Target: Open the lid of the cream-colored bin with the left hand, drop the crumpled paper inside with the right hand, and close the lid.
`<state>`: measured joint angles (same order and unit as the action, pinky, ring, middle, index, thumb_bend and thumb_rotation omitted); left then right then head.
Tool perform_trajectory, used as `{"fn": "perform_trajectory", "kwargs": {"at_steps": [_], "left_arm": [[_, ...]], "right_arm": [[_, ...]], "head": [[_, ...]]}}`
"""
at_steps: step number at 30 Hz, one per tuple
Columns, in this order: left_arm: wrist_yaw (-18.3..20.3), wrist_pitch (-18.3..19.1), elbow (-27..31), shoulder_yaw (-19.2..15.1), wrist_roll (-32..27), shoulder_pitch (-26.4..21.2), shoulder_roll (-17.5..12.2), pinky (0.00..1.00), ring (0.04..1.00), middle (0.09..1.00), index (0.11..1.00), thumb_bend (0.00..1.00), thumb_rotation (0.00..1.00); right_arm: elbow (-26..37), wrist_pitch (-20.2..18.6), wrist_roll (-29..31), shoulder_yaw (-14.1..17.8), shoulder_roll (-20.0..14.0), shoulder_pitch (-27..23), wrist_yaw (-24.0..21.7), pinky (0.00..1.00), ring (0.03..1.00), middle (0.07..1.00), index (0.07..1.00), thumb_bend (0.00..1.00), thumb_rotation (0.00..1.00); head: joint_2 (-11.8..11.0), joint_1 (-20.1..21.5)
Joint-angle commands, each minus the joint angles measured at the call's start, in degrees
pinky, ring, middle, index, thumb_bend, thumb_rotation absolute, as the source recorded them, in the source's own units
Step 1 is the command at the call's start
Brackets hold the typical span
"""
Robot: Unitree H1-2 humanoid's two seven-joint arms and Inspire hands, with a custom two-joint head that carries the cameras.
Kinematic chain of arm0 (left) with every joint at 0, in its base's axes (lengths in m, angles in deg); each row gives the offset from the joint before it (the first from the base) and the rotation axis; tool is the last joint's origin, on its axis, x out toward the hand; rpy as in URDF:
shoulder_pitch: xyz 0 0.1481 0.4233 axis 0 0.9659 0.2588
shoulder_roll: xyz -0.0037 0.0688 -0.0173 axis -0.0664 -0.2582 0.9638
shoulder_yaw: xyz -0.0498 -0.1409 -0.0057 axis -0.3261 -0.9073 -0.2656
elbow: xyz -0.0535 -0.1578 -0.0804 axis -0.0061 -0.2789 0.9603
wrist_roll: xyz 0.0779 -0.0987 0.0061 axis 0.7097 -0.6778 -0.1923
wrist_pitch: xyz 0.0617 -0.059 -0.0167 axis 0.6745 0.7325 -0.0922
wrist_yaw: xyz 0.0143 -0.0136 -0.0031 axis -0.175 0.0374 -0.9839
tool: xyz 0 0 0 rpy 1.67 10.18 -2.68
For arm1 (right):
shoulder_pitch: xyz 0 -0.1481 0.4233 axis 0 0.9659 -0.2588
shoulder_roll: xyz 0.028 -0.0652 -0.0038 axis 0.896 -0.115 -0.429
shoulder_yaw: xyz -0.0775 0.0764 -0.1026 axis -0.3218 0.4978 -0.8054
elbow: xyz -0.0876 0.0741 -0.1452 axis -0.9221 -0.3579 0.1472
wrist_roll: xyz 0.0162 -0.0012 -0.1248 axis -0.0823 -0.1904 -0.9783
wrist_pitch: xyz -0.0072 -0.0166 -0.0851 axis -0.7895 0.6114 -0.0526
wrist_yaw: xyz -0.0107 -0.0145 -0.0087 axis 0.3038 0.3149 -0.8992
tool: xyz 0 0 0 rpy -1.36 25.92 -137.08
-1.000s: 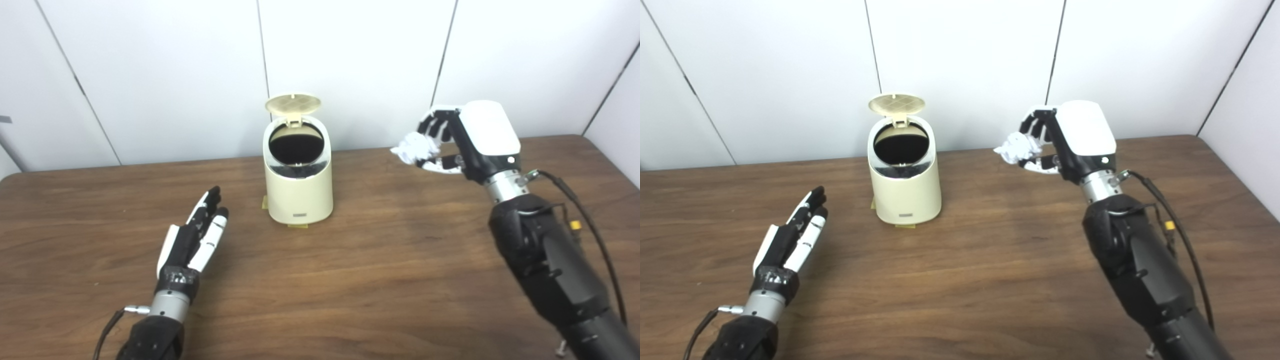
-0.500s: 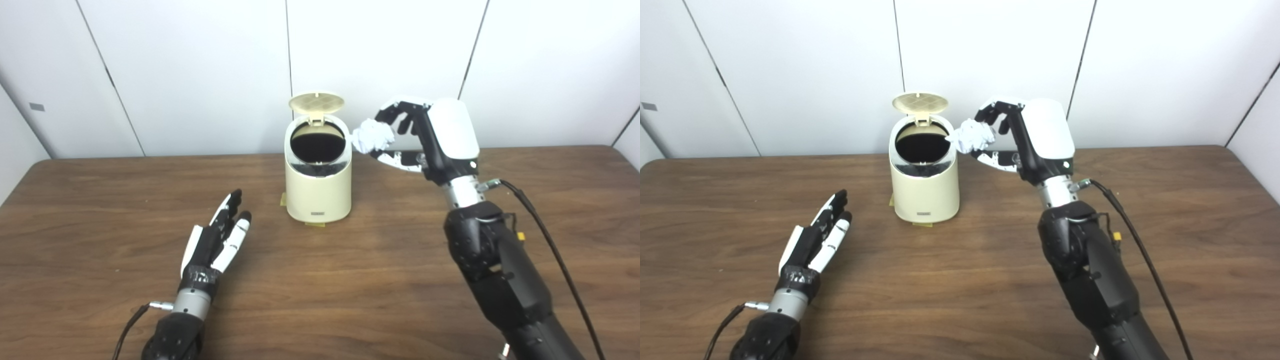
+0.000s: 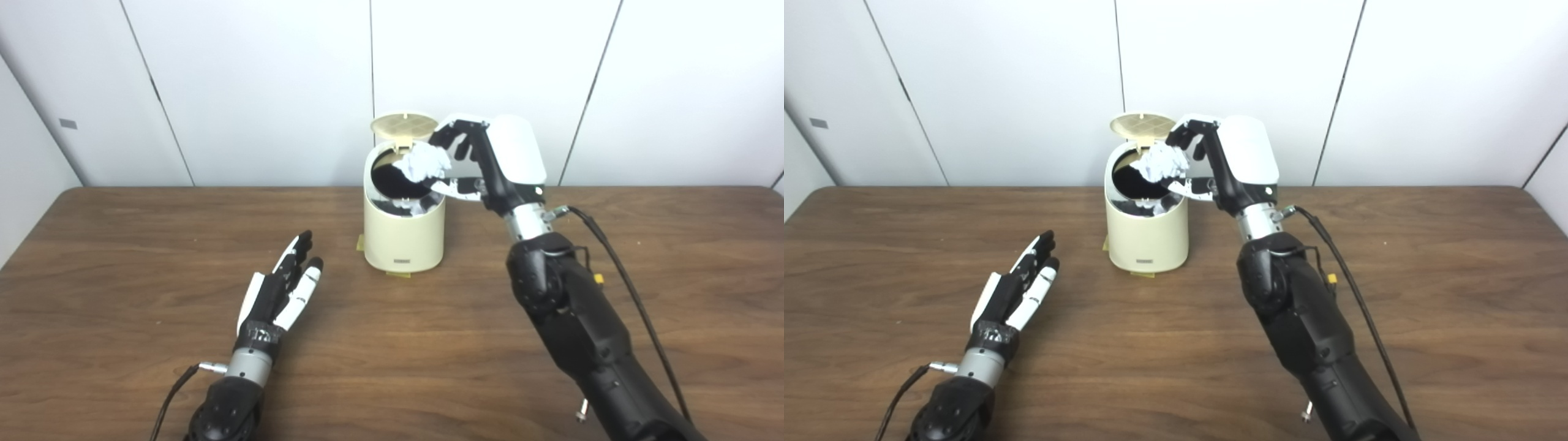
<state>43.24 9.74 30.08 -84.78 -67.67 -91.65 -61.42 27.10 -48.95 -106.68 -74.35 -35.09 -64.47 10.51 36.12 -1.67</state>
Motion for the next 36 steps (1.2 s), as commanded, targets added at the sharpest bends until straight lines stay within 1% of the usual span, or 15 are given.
{"fn": "perform_trajectory", "kwargs": {"at_steps": [1,3,5,9,13,18,22,26,30,32,34,35,36], "left_arm": [[-0.4,-0.7,1.5,-0.1,-0.5,-1.9,0.7,1.00,0.992,0.966,1.000,0.42,0.71],[-0.6,-0.1,1.9,-0.2,-0.7,-1.8,1.2,1.00,0.999,0.967,1.000,0.41,0.71],[-0.6,0.0,2.0,-0.2,-0.5,-1.9,1.2,1.00,1.000,0.969,1.000,0.40,0.74],[-0.6,0.0,1.9,-0.3,-0.5,-2.0,1.4,1.00,1.000,0.968,1.000,0.42,0.75],[-0.9,0.5,2.3,-0.2,-0.2,-1.8,1.7,1.00,1.000,0.964,1.000,0.42,0.76],[-0.9,0.4,2.5,-0.3,-0.6,-1.6,2.1,1.00,1.000,0.964,1.000,0.41,0.74],[-1.1,0.5,3.0,-0.3,-0.1,-1.5,2.0,1.00,1.000,0.965,1.000,0.40,0.75],[-0.8,0.8,3.0,-0.5,-0.9,-1.5,2.1,1.00,1.000,0.969,1.000,0.41,0.74],[-0.7,1.5,3.2,-0.5,-1.5,-1.6,2.3,1.00,1.000,0.975,1.000,0.42,0.71],[-0.7,1.7,3.3,-0.6,-1.6,-1.6,2.4,1.00,1.000,0.975,1.000,0.41,0.70],[-0.7,1.7,3.4,-0.5,-1.5,-1.6,2.4,1.00,1.000,0.975,1.000,0.41,0.70],[-0.8,1.6,3.5,-0.5,-1.2,-1.6,2.4,1.00,1.000,0.974,1.000,0.41,0.70],[-0.9,1.4,3.6,-0.5,-1.0,-1.5,2.4,1.00,1.000,0.973,1.000,0.40,0.71]], "right_arm": [[0.4,1.1,-0.5,-0.4,-0.3,-3.9,0.3,0.32,0.404,0.513,0.496,0.50,0.00],[-0.1,0.7,-0.9,-1.2,-0.5,-4.3,-0.3,0.33,0.411,0.515,0.488,0.50,0.00],[-0.6,0.3,-0.9,-1.7,-0.4,-4.7,-0.8,0.33,0.413,0.511,0.483,0.50,0.00],[-0.8,-0.1,-1.5,-2.3,-0.6,-5.1,-1.2,0.33,0.413,0.511,0.484,0.50,0.00],[-1.7,-0.3,-2.8,-2.8,-0.9,-5.6,-0.5,0.30,0.389,0.498,0.520,0.49,0.00],[-3.1,-0.6,-2.8,-2.7,-0.9,-6.3,-0.1,0.30,0.388,0.501,0.526,0.49,0.00],[-3.0,-2.2,-2.5,-2.0,-1.0,-6.1,-0.6,0.30,0.395,0.507,0.526,0.49,0.00],[-2.6,-3.9,-1.9,-1.3,-1.0,-5.7,-1.1,0.32,0.395,0.503,0.532,0.50,0.00],[-1.6,-6.1,-2.1,-1.5,-1.0,-5.1,-2.9,0.33,0.398,0.493,0.560,0.49,0.00],[-1.4,-6.9,-2.5,-2.0,-1.1,-4.8,-3.3,0.33,0.390,0.498,0.553,0.50,0.00],[-1.2,-7.8,-3.2,-2.3,-1.2,-4.6,-3.2,0.32,0.386,0.506,0.547,0.51,0.00],[-1.0,-8.5,-4.0,-2.6,-1.2,-4.5,-3.1,0.27,0.423,0.471,0.529,0.52,0.00],[-0.8,-9.3,-4.6,-2.9,-1.1,-4.4,-3.1,0.23,0.434,0.452,0.527,0.52,0.00]], "head": [[0.1,0.0],[0.4,-0.4],[0.6,-0.8],[0.8,-0.8],[0.8,-0.8],[0.9,-0.9],[1.0,-0.7],[1.3,-0.5],[1.3,-0.2],[1.4,-0.3],[1.4,-0.4],[1.4,-0.4],[1.4,-0.4]]}}
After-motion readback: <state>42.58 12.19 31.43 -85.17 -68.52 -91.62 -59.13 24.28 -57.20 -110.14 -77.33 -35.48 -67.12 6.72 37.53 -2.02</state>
